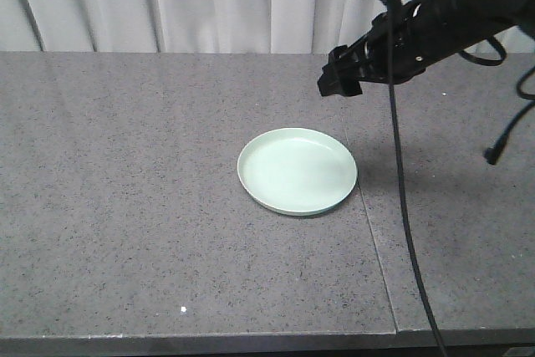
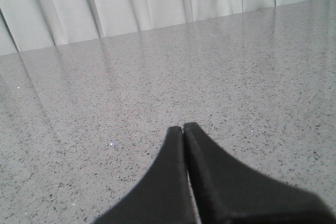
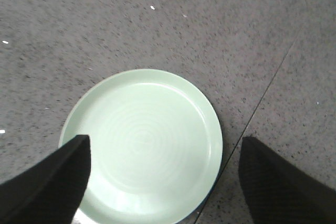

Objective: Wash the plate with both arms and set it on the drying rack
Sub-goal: 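Move the right gripper down to the rim of the pale green plate, then close the right gripper on the plate rim and lift it up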

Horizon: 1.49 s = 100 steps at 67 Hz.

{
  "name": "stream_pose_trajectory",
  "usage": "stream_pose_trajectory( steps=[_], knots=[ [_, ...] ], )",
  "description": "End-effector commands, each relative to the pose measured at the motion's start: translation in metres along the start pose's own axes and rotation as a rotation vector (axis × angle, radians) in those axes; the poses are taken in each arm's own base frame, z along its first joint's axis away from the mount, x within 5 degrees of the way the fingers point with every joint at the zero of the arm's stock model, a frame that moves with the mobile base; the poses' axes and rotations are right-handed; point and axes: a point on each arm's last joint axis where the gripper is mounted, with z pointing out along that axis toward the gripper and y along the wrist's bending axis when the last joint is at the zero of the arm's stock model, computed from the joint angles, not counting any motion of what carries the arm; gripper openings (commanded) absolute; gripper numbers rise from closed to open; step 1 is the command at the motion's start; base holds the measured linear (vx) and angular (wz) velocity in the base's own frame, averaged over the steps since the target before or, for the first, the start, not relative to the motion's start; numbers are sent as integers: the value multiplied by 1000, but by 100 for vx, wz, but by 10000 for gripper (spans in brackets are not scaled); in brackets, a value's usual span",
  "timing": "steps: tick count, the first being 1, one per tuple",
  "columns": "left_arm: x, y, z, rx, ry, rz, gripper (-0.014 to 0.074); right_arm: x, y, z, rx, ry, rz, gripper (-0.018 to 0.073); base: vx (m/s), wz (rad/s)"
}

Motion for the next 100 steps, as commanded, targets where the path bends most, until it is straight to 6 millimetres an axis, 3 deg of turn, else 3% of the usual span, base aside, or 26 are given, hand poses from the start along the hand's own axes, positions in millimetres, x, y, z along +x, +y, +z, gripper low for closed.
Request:
stream_pose_trajectory(
  steps=[1,18,39,60,72,87,100],
  knots=[
    [-14,1,-3,-10,-106,-16,-6,-15,-10,1,83,-26,27,556,0,0],
    [-14,1,-3,-10,-106,-16,-6,-9,-28,64,99,148,65,556,0,0],
    [-14,1,-3,-10,-106,-16,-6,7,-35,107,79,258,91,556,0,0],
    [-14,1,-3,-10,-106,-16,-6,11,-36,113,72,292,101,492,0,0],
    [-14,1,-3,-10,-106,-16,-6,16,-37,114,86,338,117,301,0,0],
    [-14,1,-3,-10,-106,-16,-6,20,-37,114,84,377,115,-13,0,0],
    [-14,1,-3,-10,-106,-16,-6,19,-35,111,74,380,116,-9,0,0]
  ],
)
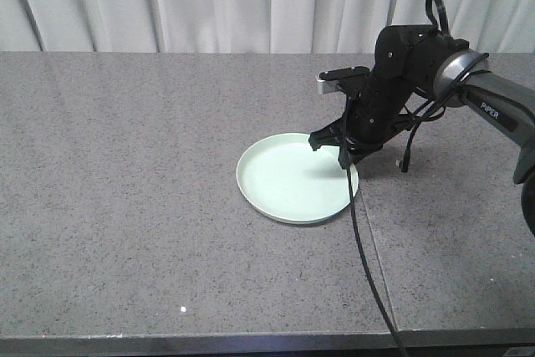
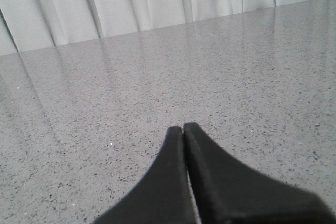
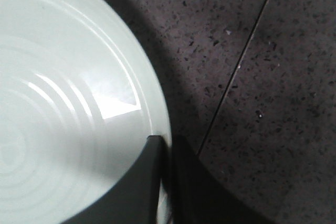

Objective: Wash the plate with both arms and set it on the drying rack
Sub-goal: 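Close the right gripper on the plate rim and lift it up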

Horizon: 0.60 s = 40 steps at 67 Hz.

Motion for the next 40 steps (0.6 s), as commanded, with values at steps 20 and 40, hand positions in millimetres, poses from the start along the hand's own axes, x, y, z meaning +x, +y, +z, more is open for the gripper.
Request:
stream_pose_trajectory(
  steps=[20,40],
  knots=[
    [-14,1,-3,-10,-106,-16,-6,4,18,-138,-103,-356,-31,-9,0,0],
    [-14,1,-3,-10,-106,-16,-6,66,30,-270,-186,-649,-93,-9,0,0]
  ],
)
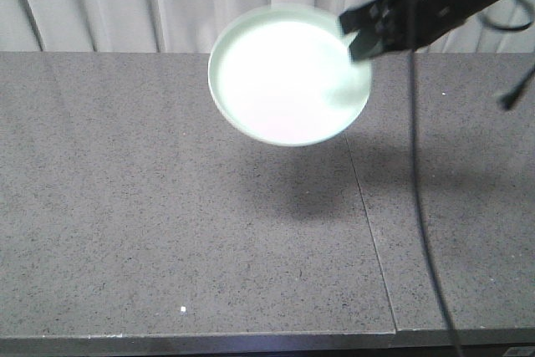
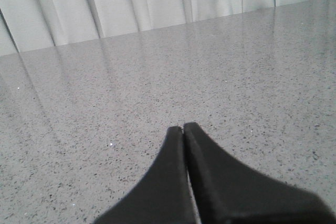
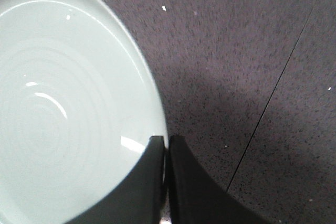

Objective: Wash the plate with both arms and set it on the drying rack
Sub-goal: 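Close the right gripper on the plate rim and lift it up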

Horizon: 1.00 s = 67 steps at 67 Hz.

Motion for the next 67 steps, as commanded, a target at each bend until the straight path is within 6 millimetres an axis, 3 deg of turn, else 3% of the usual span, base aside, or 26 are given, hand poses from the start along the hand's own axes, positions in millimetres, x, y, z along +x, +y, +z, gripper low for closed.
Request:
stream_pose_trajectory(
  steps=[1,12,22,29,39,49,56,67],
  knots=[
    [-14,1,-3,-10,-106,-16,-6,-1,18,-67,-8,-170,-37,-9,0,0],
    [-14,1,-3,-10,-106,-16,-6,38,33,-111,5,-232,-60,-9,0,0],
    [-14,1,-3,-10,-106,-16,-6,97,50,-132,39,-307,-56,-9,0,0],
    [-14,1,-3,-10,-106,-16,-6,144,57,-136,75,-370,-31,-8,0,0],
    [-14,1,-3,-10,-106,-16,-6,220,63,-126,120,-425,2,-6,0,0],
    [-14,1,-3,-10,-106,-16,-6,276,68,-119,150,-479,-4,-4,0,0],
    [-14,1,-3,-10,-106,-16,-6,293,72,-122,152,-518,-15,-4,0,0],
    [-14,1,-3,-10,-106,-16,-6,296,75,-128,164,-569,-33,-4,0,0]
  ],
)
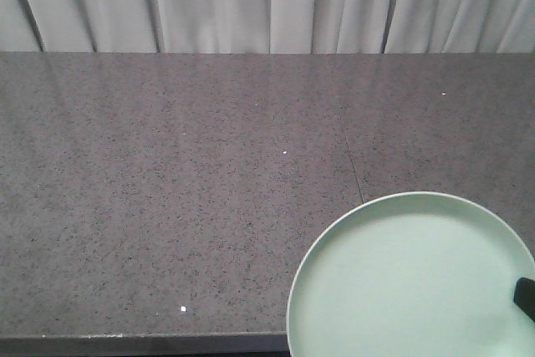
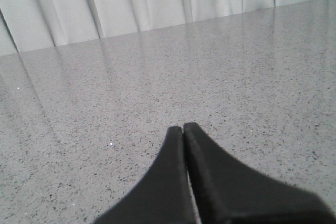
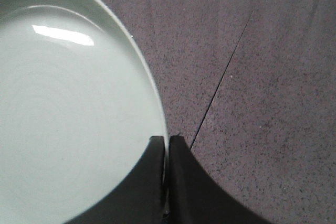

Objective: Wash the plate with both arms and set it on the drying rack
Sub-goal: 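Close the right gripper on the plate rim and lift it up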

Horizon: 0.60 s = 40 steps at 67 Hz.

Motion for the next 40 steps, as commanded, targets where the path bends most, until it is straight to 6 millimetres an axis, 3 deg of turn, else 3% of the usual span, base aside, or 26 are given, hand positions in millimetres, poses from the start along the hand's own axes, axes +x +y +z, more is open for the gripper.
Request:
stream_pose_trajectory(
  steps=[1,40],
  knots=[
    [-14,1,-3,-10,-106,-16,-6,-15,-1,-5,33,-122,3,-4,0,0],
    [-14,1,-3,-10,-106,-16,-6,-16,-2,-5,35,-130,4,-4,0,0]
  ],
)
